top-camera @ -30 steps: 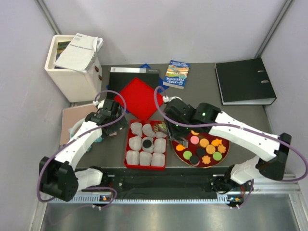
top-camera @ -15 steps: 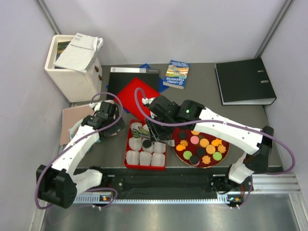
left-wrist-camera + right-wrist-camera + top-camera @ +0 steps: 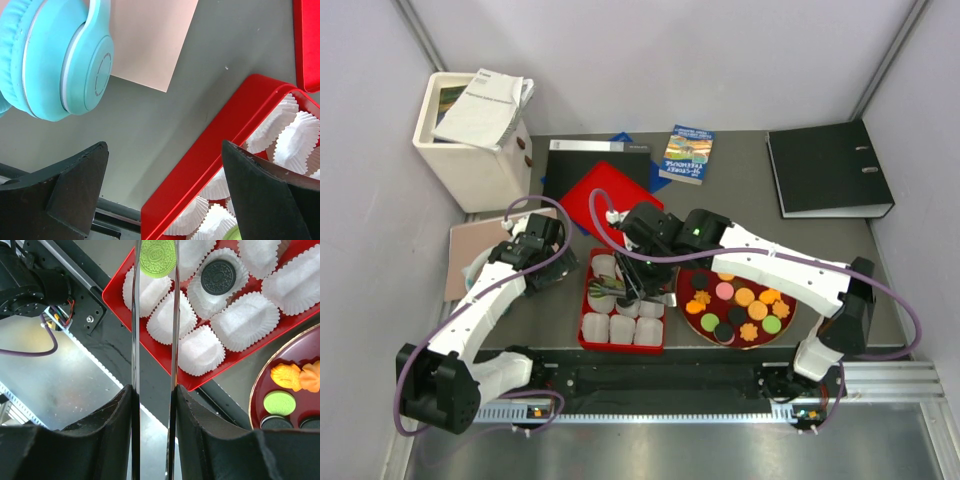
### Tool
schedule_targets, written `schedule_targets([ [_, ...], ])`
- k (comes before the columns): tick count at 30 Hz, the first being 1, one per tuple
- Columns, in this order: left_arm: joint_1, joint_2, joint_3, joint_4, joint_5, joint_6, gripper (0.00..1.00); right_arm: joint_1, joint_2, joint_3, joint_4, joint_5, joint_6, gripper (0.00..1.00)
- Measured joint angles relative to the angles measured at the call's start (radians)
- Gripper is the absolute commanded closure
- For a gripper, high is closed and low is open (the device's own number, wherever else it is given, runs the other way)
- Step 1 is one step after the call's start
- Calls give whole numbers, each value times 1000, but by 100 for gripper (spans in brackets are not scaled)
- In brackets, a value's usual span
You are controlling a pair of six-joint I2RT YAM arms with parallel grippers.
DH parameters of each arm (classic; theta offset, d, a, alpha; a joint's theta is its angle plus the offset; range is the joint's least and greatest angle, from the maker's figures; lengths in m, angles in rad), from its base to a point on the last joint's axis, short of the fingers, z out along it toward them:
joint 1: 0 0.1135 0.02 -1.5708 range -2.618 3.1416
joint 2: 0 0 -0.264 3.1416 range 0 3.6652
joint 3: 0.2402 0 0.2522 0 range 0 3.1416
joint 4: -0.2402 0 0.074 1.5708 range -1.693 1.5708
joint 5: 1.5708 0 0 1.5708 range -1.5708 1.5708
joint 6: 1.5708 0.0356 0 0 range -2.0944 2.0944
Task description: Pack the cookies
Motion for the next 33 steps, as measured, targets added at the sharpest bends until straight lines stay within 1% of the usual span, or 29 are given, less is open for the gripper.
schedule_targets([
  [4,0,0,0,-5,0,-2,1,0,14,0,7,-5,0,63],
  [9,0,0,0,-8,-1,-2,1,0,40,0,12,-3,-2,62],
  [12,0,0,0,-8,-4,-2,1,0,55,0,12,-3,-8,54],
  [13,0,0,0,-8,-4,-2,1,0,58,0,12,-3,-10,49],
  [16,0,0,0,-8,-6,-2,1,0,61,1,11,2,-12,45],
  [23,1,0,0,-8,-7,-2,1,0,62,30,5,23,-14,43],
  [28,1,2,0,-8,-7,-1,1,-9,49,55,-25,97,-8,44],
  [30,1,6,0,-7,-6,-1,1,-28,4,23,-37,126,0,44],
  [32,1,15,0,-5,-5,-1,1,-63,-66,-26,-58,153,9,45],
  [33,1,23,0,-3,-2,0,1,-97,-126,-71,-67,172,12,45],
])
